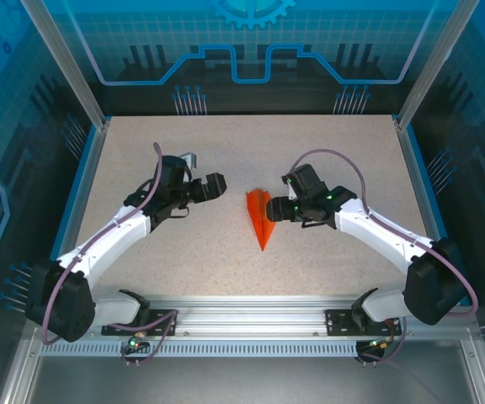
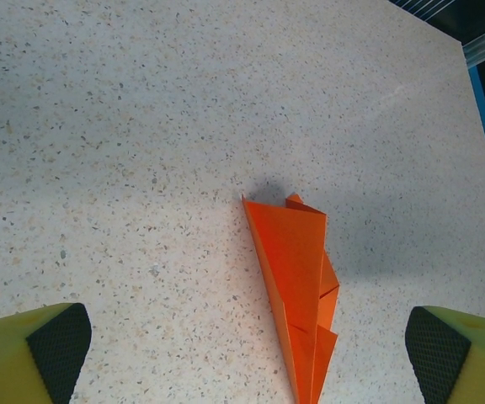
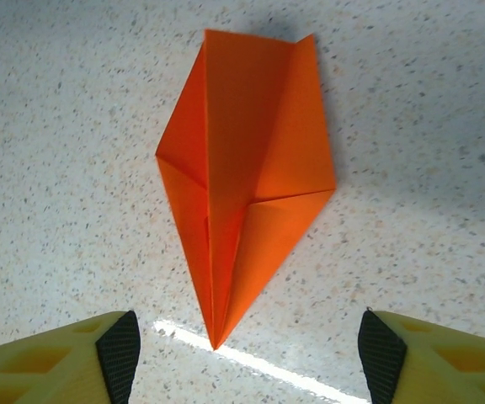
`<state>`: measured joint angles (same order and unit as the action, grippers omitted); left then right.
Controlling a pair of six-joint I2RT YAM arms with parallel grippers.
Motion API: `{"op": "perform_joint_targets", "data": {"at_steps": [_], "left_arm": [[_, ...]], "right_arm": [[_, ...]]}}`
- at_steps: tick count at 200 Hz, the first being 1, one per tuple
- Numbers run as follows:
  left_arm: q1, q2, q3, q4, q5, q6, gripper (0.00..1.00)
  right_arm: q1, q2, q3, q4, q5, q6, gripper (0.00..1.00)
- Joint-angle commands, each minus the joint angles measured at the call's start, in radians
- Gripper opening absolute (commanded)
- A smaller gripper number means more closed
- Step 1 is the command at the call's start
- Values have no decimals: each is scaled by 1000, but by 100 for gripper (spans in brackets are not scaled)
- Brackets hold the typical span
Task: Fold a paper plane with a square sheet of paper (fold left side to right side)
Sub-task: Pick up the paper plane at the center of the table.
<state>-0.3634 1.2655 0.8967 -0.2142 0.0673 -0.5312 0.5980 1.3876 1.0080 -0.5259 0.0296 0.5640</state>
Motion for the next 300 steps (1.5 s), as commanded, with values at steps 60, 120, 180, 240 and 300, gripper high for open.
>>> {"op": "perform_joint_targets", "data": {"at_steps": [60,120,180,240,300], "left_arm": [[11,-52,-37,6,26,34,99],[10,-48,-25,-17,28,33,99],[10,-48,-25,-25,24,26,99],[11,-72,-29,-37,19,27,99],[10,-82,-28,-52,10,40,99]], "right_arm": [[103,222,81,1,-52,50,70],[105,364,155,-11,-36,47,62],[105,428,181,-41,-2,47,47],[104,491,202,-22,-27,51,33],[81,486,234,-74,-12,39,6]]}}
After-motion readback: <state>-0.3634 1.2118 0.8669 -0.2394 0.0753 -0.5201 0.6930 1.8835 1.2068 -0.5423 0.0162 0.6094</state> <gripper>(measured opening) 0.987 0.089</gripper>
